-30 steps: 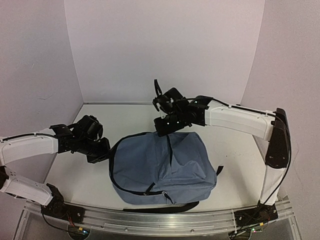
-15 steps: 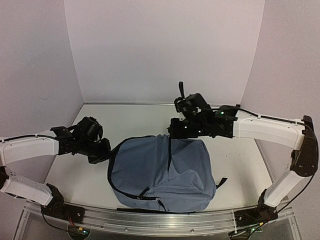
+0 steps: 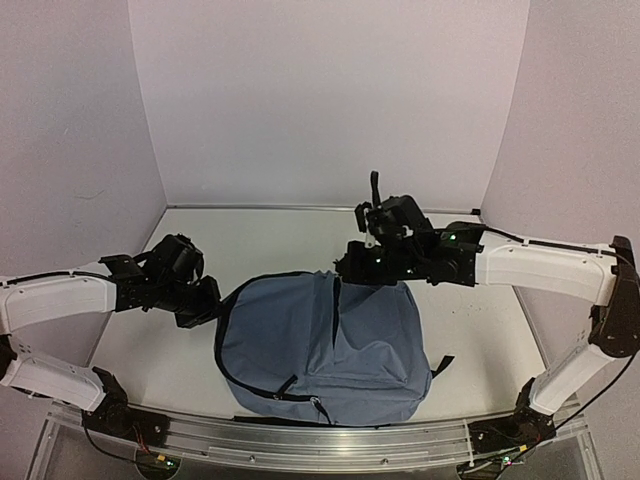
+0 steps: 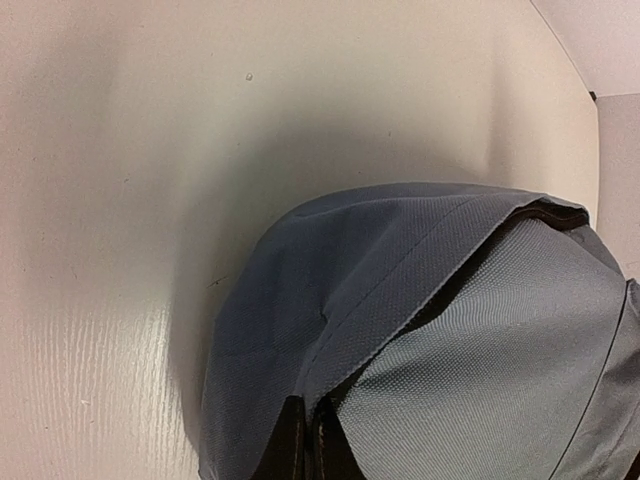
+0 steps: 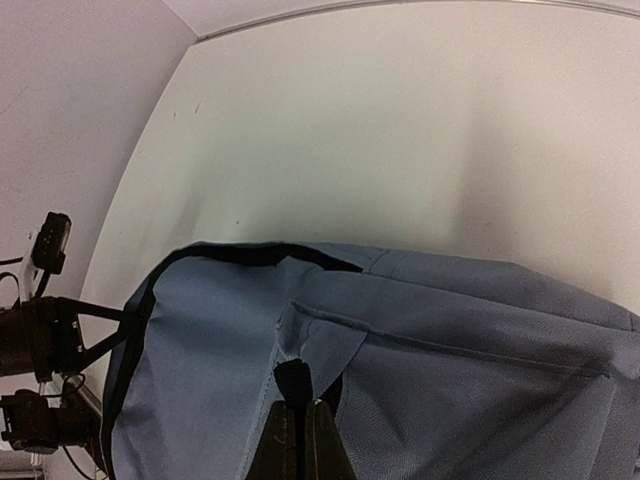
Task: Pack the student bag
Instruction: Zip the student bag at the center of the board.
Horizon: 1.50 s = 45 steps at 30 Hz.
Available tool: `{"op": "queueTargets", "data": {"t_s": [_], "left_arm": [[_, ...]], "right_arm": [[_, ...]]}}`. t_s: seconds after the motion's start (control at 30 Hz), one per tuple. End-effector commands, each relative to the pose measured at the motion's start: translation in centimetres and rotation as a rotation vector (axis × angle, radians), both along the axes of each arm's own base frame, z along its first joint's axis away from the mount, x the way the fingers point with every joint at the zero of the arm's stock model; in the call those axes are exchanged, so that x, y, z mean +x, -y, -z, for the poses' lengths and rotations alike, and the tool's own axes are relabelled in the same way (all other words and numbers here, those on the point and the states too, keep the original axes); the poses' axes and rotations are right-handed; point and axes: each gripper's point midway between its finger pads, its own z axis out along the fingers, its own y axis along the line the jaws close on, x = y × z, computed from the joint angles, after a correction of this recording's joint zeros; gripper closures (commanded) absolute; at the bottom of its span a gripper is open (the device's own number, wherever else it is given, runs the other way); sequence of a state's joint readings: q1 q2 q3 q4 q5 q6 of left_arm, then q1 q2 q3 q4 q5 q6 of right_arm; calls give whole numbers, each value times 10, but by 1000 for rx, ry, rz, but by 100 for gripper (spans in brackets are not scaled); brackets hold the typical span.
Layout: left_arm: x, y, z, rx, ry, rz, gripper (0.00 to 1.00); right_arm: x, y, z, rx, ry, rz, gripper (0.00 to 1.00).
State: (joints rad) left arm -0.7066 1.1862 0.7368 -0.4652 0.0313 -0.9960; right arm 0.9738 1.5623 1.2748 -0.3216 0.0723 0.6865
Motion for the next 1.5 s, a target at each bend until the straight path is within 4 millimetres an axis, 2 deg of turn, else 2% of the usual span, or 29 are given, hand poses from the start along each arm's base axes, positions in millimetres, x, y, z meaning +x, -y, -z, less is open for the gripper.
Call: {"op": "queueTargets", "data": {"t_s": [0.0, 0.13, 0.27, 0.37, 0.43, 0.53, 0.57, 0.63, 0.67, 0.77, 0.9, 1.03, 1.23, 1.47], "left_arm": [[1, -20, 6, 61, -7, -58, 100], [0, -20, 8, 65, -15, -65, 100], [0, -19, 12, 64, -28, -64, 100], [3, -14, 8, 65, -14, -28, 99], [10, -9, -6, 83, 34, 23, 88], [25, -2, -42, 138, 174, 140, 46], [32, 2, -59, 148, 229, 168, 38], [44, 14, -91, 146, 349, 248, 28], [48, 24, -102, 144, 411, 312, 26], [52, 61, -133, 71, 610, 520, 26], [46, 108, -150, -33, 819, 792, 26], [44, 141, -151, -120, 889, 949, 31], [45, 181, -132, -197, 836, 1077, 41], [38, 200, -117, -261, 804, 1163, 43]], "right_arm": [[-23, -10, -26, 134, -11, -82, 100], [-43, -12, -14, 143, -66, -123, 100], [-63, -21, -16, 156, -84, -188, 100], [-68, -23, -20, 161, -76, -194, 100], [-64, -17, -20, 154, -60, -157, 100], [-58, -8, -22, 151, -41, -101, 100], [-56, -5, -22, 150, -34, -84, 100], [-52, -1, -23, 147, -20, -58, 100], [-52, 0, -23, 146, -18, -51, 100], [-51, 2, -24, 149, -14, -44, 100], [-50, 3, -27, 153, -7, -35, 100], [-50, 5, -28, 156, -5, -23, 100], [-48, 4, -23, 148, -13, -19, 100], [-49, 5, -21, 145, -17, -17, 100]]}}
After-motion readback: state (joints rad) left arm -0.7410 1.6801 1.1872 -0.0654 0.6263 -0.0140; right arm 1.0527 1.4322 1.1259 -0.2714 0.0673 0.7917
